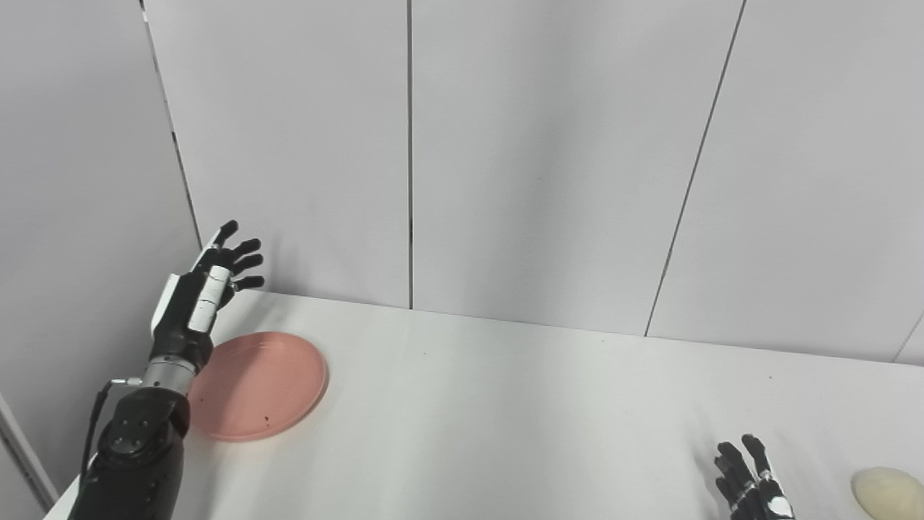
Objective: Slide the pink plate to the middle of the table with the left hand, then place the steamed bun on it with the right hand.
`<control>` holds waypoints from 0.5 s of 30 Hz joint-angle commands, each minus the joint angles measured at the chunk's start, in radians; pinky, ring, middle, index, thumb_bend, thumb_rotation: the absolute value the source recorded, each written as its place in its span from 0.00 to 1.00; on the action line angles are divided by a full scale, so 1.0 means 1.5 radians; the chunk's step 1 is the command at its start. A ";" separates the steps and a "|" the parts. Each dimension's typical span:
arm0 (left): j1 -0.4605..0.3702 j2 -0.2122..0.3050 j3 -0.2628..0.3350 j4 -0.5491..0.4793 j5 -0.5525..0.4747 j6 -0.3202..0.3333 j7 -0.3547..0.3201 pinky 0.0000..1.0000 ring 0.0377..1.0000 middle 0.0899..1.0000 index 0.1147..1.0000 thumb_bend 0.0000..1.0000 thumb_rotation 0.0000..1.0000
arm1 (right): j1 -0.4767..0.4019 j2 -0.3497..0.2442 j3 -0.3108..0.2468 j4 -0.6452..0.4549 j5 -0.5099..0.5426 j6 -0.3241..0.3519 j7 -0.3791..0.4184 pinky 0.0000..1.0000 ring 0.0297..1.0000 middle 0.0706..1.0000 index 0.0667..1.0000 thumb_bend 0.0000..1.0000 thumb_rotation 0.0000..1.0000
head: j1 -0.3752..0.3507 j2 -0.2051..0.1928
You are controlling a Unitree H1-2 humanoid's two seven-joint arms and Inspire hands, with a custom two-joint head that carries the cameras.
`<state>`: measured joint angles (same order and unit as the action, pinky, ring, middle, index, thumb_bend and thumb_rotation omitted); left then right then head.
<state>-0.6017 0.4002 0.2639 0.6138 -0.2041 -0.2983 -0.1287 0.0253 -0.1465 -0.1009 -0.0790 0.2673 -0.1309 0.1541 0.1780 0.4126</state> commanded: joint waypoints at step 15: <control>-0.085 0.067 0.034 0.205 -0.037 -0.099 -0.037 0.73 0.81 0.81 0.95 0.90 0.90 | 0.024 0.004 -0.001 0.013 0.001 0.009 0.000 1.00 0.96 0.94 1.00 0.68 0.95 | -0.004 0.003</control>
<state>-0.6587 0.4507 0.3033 0.9274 -0.2432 -0.3961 -0.1720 0.0256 -0.1462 -0.1015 -0.0802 0.2660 -0.1266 0.1537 0.1703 0.4157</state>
